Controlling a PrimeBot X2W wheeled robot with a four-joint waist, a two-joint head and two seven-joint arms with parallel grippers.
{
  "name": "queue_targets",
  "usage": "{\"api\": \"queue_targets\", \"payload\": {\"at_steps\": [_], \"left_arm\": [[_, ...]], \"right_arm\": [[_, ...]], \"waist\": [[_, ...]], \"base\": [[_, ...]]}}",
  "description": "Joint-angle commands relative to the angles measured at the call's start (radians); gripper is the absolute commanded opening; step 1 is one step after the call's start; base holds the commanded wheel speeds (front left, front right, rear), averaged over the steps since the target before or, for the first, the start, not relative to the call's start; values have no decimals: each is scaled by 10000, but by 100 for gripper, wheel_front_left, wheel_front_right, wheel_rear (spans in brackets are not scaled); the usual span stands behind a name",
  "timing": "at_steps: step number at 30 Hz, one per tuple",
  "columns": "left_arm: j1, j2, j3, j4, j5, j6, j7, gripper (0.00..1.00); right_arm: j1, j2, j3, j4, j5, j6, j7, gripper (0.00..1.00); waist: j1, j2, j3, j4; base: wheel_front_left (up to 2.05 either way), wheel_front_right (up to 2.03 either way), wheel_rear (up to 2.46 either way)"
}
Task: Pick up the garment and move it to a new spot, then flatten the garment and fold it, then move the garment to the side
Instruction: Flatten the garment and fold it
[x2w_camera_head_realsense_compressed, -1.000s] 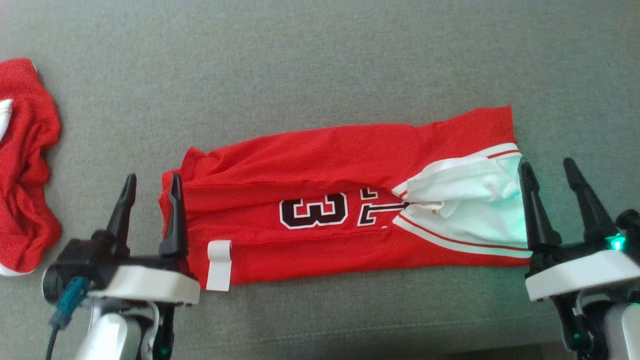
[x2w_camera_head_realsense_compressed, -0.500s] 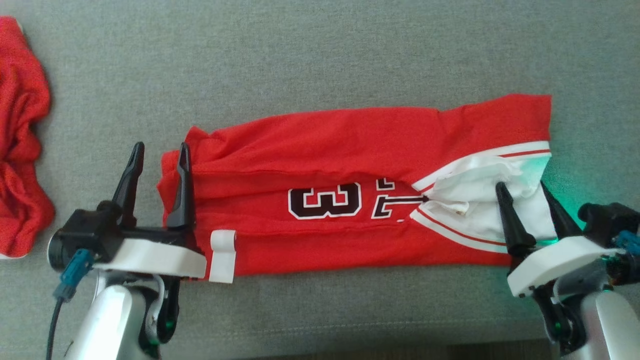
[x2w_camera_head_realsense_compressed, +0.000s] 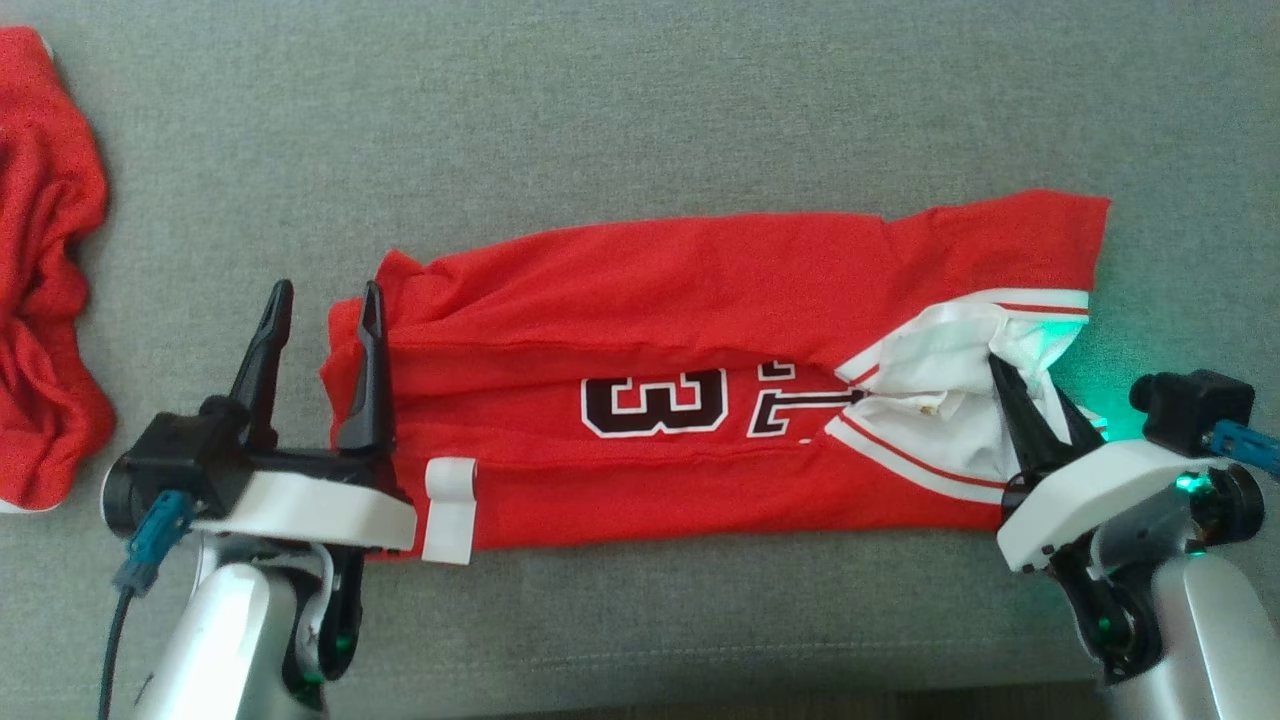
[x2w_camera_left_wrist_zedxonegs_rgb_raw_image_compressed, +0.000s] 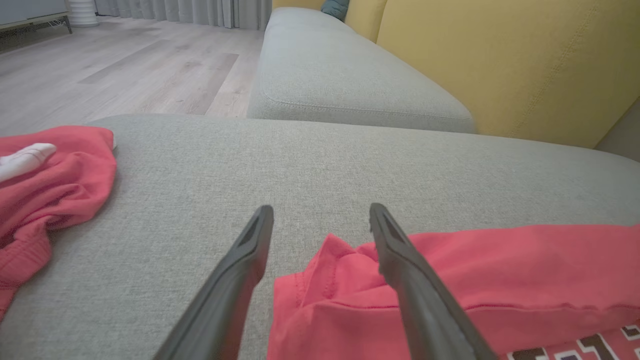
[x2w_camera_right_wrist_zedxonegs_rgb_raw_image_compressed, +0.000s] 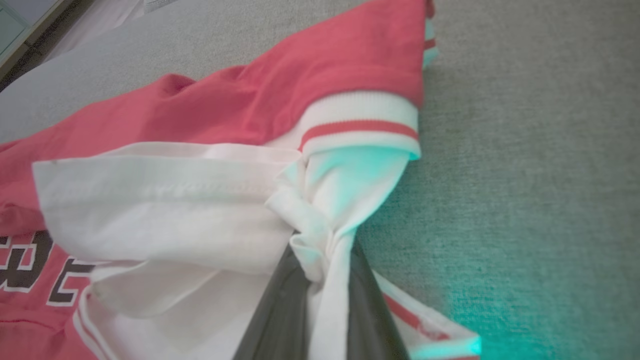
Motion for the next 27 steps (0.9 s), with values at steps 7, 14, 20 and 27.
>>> {"api": "queue_targets", "payload": {"at_steps": [7,14,20,27], "left_arm": [[-284,86,383,-228,70,16,-171,100],[-174,66,385,-191,72,22,-185,100],[-74,23,366,-107,53,22,-194,100],[159,-44,308,-12,1,31,-199,100]], "right_arm": [[169,-270,-799,-507,-90,-9,171,0],[393,-769,-1862,-759,-96,-9,257,0],[463,-1160,-2441,-1157,-208,-9,373,0],[16,-1162,-1176,-2865,-552,-9,1167,0]], "waist": [[0,0,-265,-121],[0,0,-504,-222],[0,0,-825,-301],[0,0,-1384,-406]], "base": [[0,0,0],[0,0,0],[0,0,0],[0,0,0]]}}
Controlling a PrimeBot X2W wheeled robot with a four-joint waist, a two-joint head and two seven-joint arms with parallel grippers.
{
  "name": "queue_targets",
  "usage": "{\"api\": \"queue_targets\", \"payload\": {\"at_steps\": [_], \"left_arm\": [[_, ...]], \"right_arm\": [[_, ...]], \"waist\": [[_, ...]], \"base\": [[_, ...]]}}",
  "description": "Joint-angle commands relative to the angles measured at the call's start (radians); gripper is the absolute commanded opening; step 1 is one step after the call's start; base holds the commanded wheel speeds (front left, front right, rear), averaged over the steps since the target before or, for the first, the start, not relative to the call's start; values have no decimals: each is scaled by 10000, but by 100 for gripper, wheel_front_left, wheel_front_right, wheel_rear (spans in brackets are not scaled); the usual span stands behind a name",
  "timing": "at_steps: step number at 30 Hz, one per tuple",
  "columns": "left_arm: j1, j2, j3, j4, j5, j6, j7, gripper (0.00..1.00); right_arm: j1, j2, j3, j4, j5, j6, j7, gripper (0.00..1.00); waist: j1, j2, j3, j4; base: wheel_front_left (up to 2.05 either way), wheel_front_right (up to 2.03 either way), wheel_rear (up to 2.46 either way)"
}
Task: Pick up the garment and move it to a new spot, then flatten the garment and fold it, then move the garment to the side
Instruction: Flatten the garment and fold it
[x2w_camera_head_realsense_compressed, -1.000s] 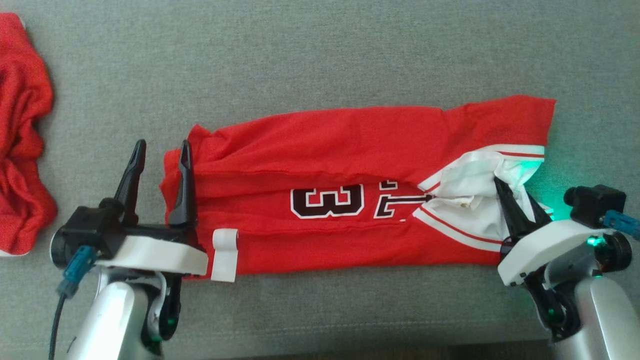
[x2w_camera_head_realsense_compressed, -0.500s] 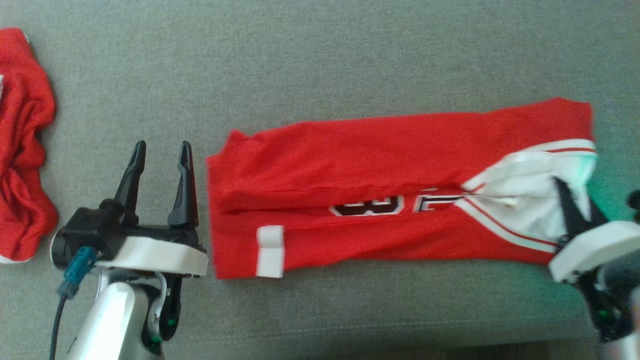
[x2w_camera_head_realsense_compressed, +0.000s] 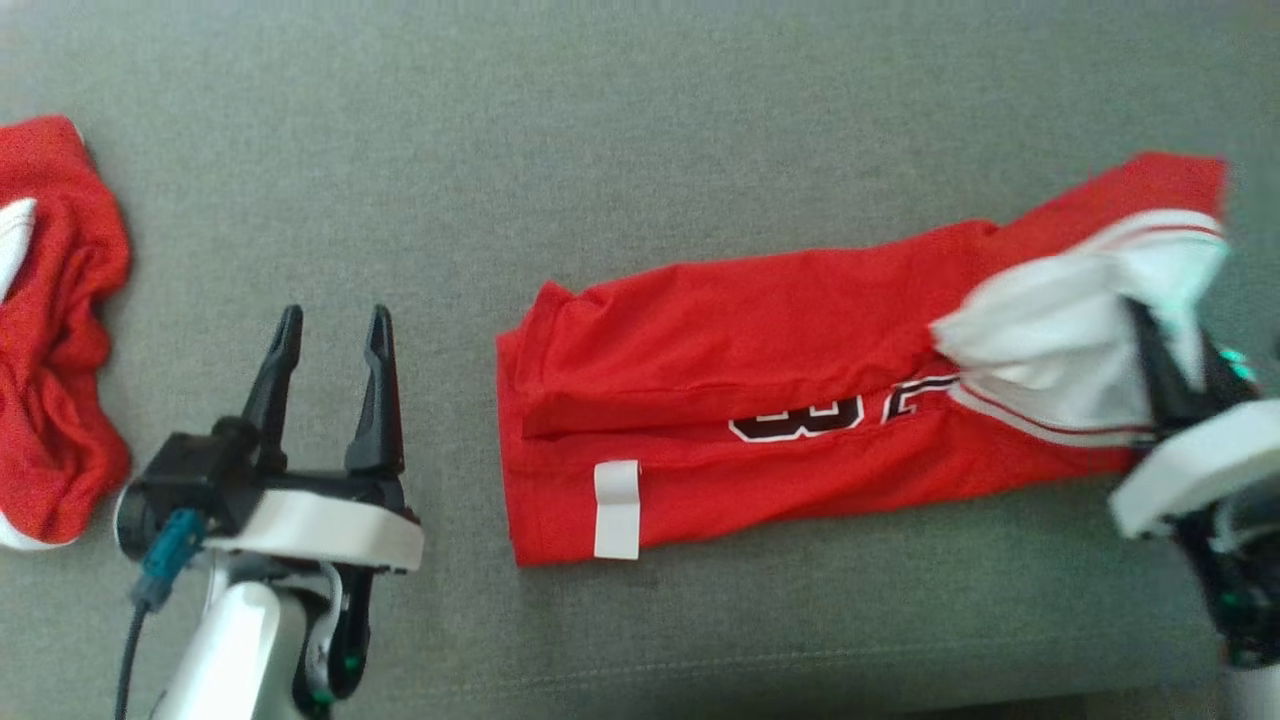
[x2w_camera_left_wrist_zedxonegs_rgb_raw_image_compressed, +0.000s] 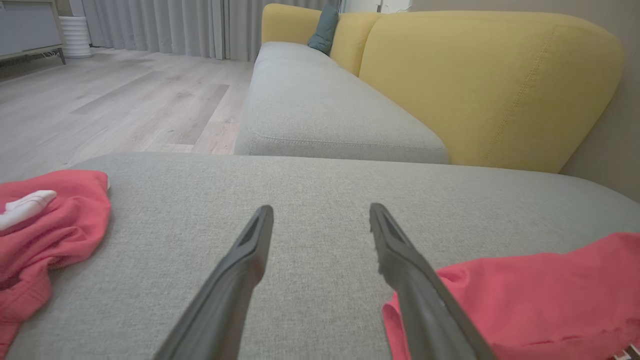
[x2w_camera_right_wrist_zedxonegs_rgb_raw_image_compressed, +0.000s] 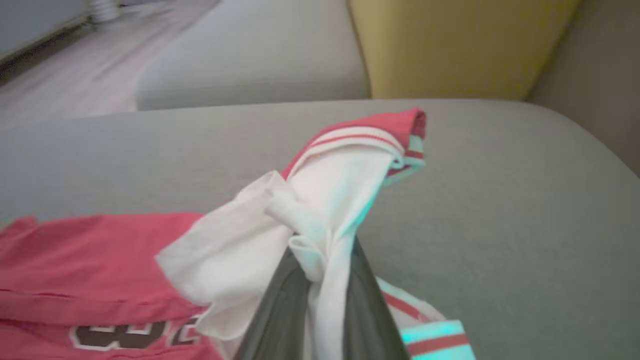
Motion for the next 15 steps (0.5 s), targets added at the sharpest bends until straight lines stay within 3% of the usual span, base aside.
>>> {"api": "queue_targets", "payload": {"at_steps": [1,7,15], "left_arm": [[-3,92,299,-226,-1,22,-113,100],[26,59,208,-265,-7,40,-112,100],[-95,-26,75,-195,-47,-13,-111,100]], "right_arm": [[-379,-95,636,-744,-65,-9,271,0],[-1059,707,2744,-1256,242,-9,846,0],[-1751,1603,4803,163,1073,-9,367,0]], "waist": [[0,0,-182,-28],[0,0,-319,48],[0,0,-130,514]], "base": [[0,0,0],[0,0,0],[0,0,0]]}}
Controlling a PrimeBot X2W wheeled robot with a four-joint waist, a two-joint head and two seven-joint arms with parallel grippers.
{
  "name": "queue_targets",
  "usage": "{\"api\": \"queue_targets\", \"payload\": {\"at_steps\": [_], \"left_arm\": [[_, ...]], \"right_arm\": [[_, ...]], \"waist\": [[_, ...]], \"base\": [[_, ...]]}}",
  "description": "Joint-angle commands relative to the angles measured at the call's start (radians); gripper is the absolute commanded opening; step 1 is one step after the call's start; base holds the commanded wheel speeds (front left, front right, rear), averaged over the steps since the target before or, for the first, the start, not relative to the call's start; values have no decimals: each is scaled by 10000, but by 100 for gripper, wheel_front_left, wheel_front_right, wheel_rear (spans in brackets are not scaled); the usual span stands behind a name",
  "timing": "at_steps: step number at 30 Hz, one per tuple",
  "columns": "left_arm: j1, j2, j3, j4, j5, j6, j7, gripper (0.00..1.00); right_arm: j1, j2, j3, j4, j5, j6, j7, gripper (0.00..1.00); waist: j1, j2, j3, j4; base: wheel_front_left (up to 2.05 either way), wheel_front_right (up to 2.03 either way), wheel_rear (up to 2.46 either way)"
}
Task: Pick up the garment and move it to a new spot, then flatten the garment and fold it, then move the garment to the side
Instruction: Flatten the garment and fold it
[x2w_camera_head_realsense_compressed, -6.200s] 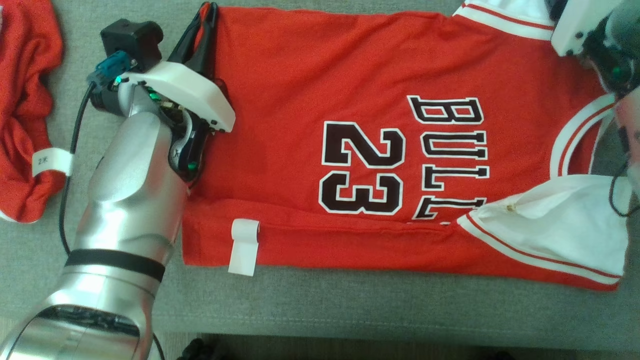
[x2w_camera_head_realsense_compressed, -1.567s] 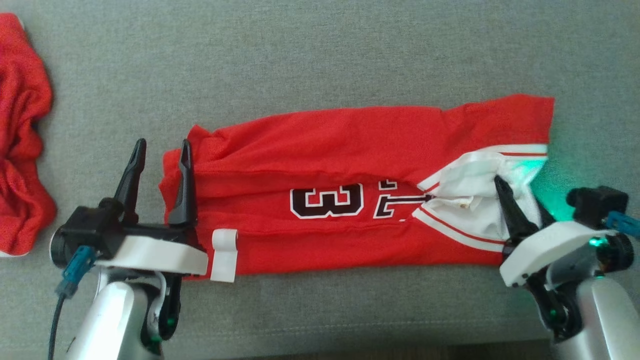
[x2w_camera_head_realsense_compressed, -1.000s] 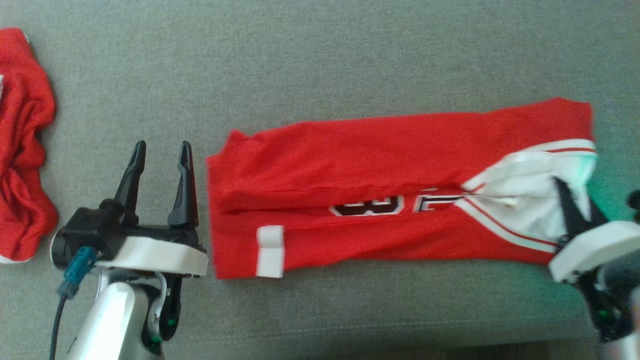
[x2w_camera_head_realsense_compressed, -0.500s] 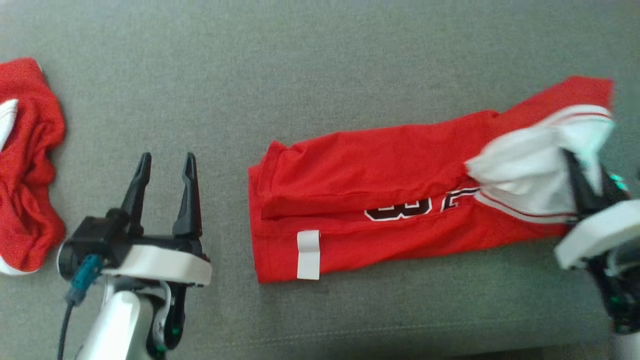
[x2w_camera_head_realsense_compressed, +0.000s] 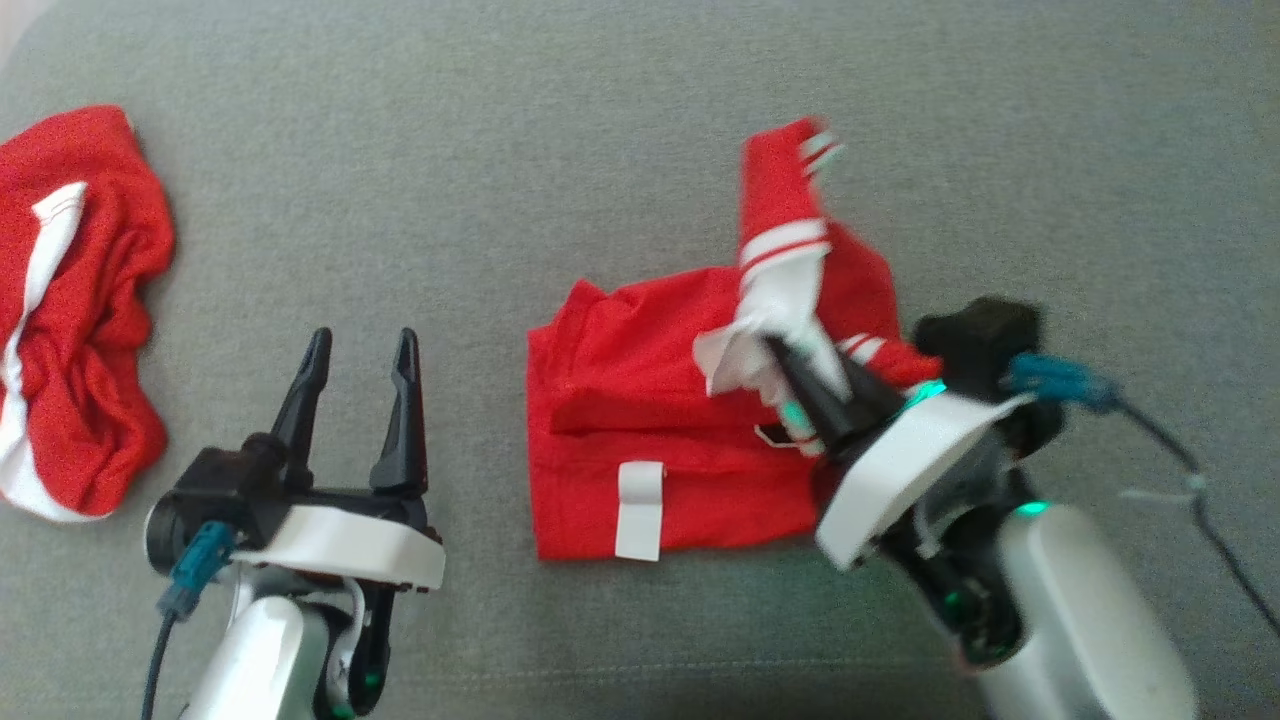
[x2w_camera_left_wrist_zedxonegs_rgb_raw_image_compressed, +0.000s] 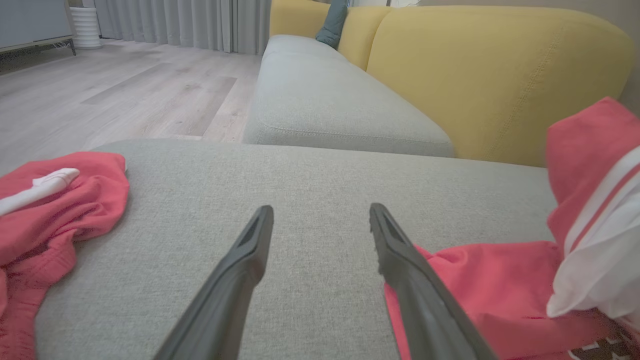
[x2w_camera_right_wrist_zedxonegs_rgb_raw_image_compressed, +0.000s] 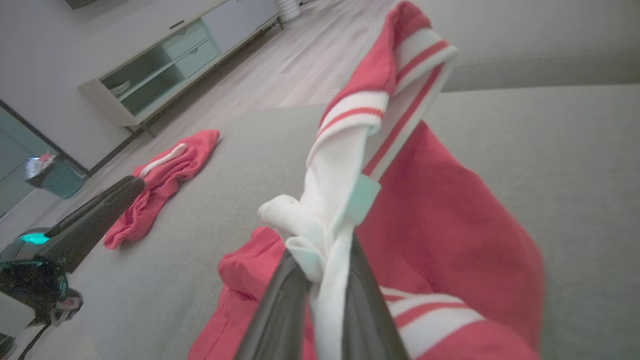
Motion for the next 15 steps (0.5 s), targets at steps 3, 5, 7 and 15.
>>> {"api": "queue_targets", "payload": {"at_steps": [3,5,7,15], "left_arm": [[-434,39,312,-152,-71,-73,-114,100],[-458,-12,297,-111,-70,-79,-116,100],[-477,-58,285,-82,-66,-88,-117,100],[-634,-154,287,5,-23,-179,-121,100]], "right_arm": [[-394,184,1018,375,419,-9,-367,0],[-482,187,1482,782,697,-9,-620,0],[-584,189,1796,1200,912,-9,-834,0],[-1029,191,2166,2276,1784,-9,-1825,48]], "waist": [[0,0,161,291],[0,0,208,378],[0,0,267,453],[0,0,439,589]], "base": [[0,0,0],[0,0,0],[0,0,0],[0,0,0]]}}
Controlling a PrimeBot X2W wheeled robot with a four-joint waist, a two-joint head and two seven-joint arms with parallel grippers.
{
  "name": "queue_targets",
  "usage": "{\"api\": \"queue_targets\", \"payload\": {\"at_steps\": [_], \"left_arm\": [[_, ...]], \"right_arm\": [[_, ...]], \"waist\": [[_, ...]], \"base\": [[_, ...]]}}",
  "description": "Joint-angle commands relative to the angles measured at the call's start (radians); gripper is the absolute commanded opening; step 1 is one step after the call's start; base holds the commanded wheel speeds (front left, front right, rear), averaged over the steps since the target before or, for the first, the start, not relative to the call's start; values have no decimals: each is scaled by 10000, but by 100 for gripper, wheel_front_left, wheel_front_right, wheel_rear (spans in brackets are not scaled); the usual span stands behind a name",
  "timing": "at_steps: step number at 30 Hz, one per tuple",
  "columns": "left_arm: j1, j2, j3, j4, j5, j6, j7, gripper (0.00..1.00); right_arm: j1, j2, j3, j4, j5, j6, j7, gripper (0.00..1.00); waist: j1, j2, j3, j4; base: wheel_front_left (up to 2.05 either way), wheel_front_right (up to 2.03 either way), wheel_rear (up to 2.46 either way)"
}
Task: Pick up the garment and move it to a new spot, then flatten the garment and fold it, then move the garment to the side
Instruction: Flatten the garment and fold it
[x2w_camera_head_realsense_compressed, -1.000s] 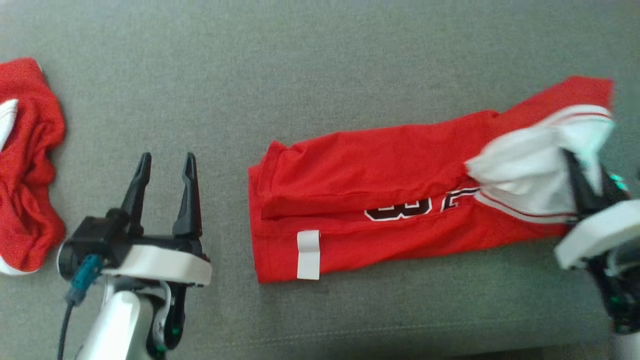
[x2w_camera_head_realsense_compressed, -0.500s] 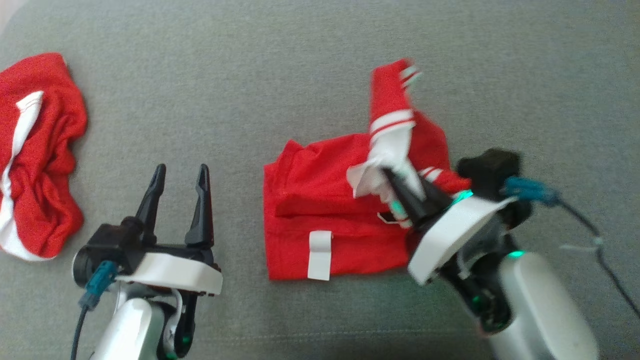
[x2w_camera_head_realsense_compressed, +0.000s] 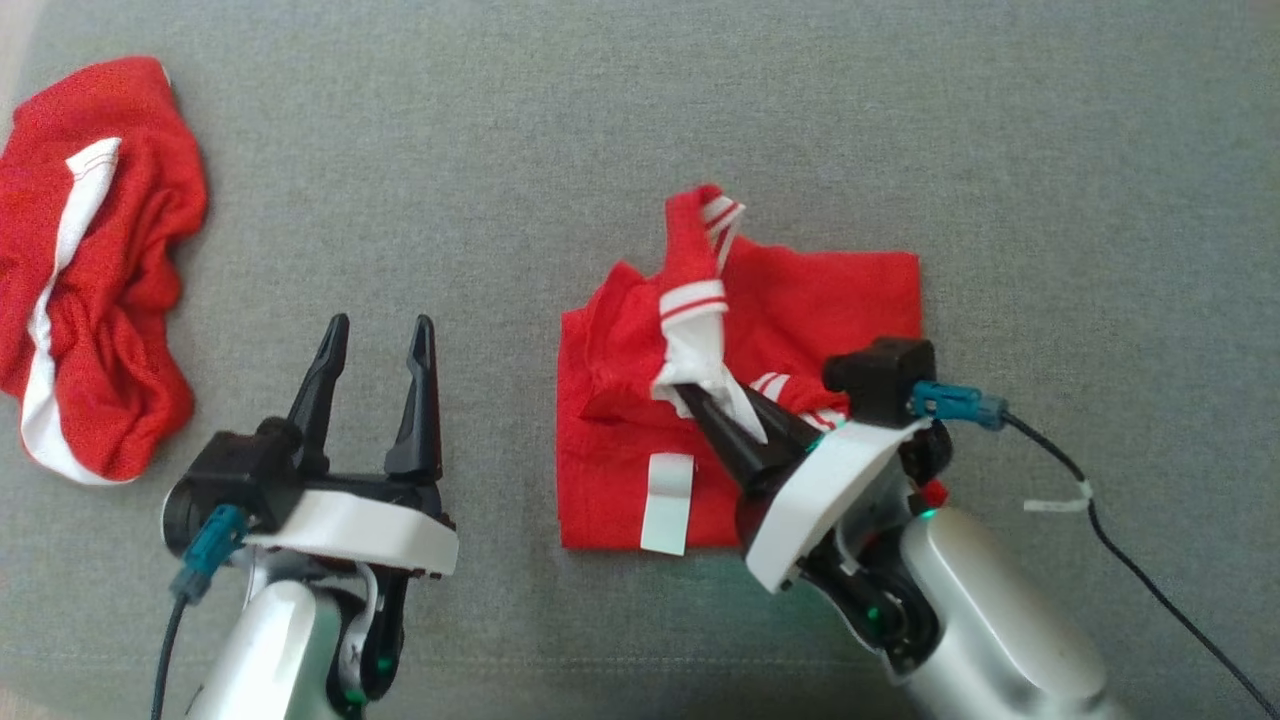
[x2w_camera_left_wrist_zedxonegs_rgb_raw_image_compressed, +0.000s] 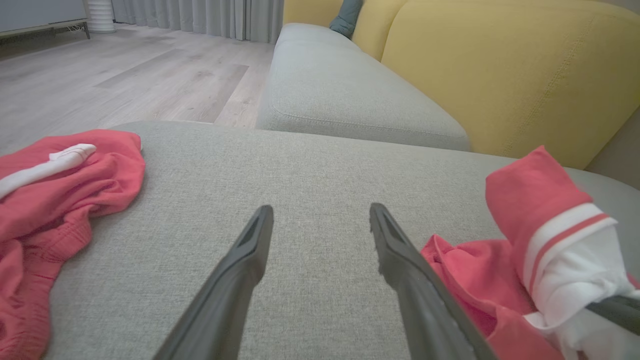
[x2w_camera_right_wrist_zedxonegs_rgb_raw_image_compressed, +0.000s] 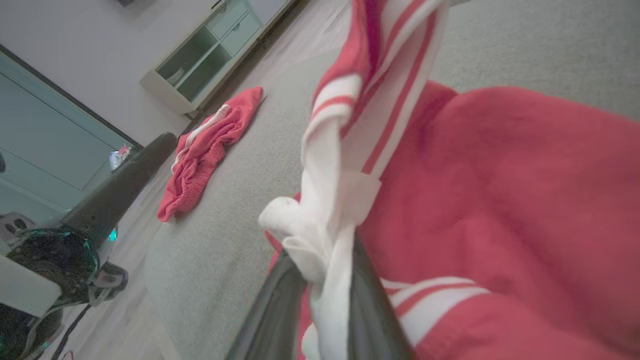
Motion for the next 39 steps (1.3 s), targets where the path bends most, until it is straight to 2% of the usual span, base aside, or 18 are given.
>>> {"api": "queue_targets", "payload": {"at_steps": [1,9,14,20,29,33,39], "left_arm": [[-346,110,355,-245,2,-18,-122,100],[-362,105,425,-172,120,-72,-123,100],[-344,134,486,-163,195,-53,-123,100],[-253,222,613,-241,237,42,-123,100],[-80,444,769,-343,200,161,-96,100],[22,532,781,-365,189,197,-46,100],[347,626,776,-434,166,296,43,100]], "right_arm": [[-295,199,256,-316,41,-9,-141,100],[-942,199,1001,-442,269,-9,-1396,100],[-1222,200,789,-1003,-49,-9,-2338,100],[-994,120,-908,-1642,-1278,-9,-2779,100],[652,-783,-3944,-2503,-2432,-9,-2435,100],[1407,-948,-4637,-2822,-2633,-9,-2291,100],[2364,-986,-4986,-3184,-2769,-9,-2174,100]], "waist": [[0,0,6,-13],[0,0,-7,-169],[0,0,-57,-298],[0,0,-133,-527],[0,0,-304,-913],[0,0,-435,-1054],[0,0,-798,-1184]], "base": [[0,0,0],[0,0,0],[0,0,0],[0,0,0],[0,0,0],[0,0,0],[0,0,0]]}}
